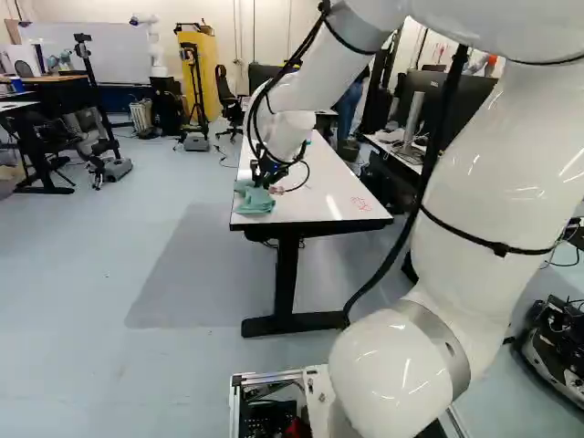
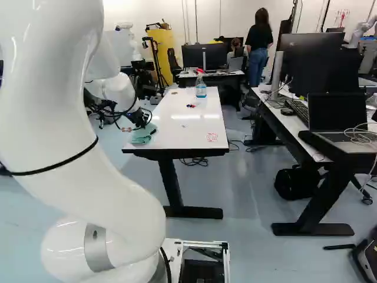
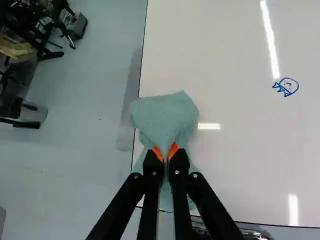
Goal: Clean the table with the green towel
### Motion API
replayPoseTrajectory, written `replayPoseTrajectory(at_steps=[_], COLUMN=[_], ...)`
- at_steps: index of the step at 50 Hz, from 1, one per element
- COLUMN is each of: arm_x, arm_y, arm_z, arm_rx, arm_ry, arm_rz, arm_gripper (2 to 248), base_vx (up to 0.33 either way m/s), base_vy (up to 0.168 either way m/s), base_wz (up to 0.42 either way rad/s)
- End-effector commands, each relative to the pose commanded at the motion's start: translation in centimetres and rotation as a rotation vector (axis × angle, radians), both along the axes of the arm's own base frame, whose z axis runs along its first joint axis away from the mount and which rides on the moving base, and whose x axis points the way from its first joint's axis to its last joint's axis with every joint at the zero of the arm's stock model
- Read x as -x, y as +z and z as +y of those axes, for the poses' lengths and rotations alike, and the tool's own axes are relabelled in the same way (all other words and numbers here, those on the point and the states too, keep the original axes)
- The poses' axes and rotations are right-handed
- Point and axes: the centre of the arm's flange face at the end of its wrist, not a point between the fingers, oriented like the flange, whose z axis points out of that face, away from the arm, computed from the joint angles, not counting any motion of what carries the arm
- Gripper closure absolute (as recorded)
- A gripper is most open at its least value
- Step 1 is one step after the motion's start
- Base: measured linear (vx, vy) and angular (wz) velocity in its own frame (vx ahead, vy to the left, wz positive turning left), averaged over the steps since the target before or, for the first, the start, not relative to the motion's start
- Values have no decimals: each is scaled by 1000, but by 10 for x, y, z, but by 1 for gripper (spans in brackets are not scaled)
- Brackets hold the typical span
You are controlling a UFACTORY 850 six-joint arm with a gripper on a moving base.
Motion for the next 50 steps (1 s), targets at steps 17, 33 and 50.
replayPoseTrajectory(at_steps=[17, 33, 50], arm_x=[-3, -7, -15], arm_y=[20, 39, 49], arm_z=[-28, -55, -83], arm_rx=[-11, -20, -22], arm_ry=[-57, -115, -176], arm_rz=[-41, -80, -100], arm_gripper=[220, 220, 220], base_vx=[0, 0, 0], base_vy=[0, 0, 0], base_wz=[0, 0, 0])
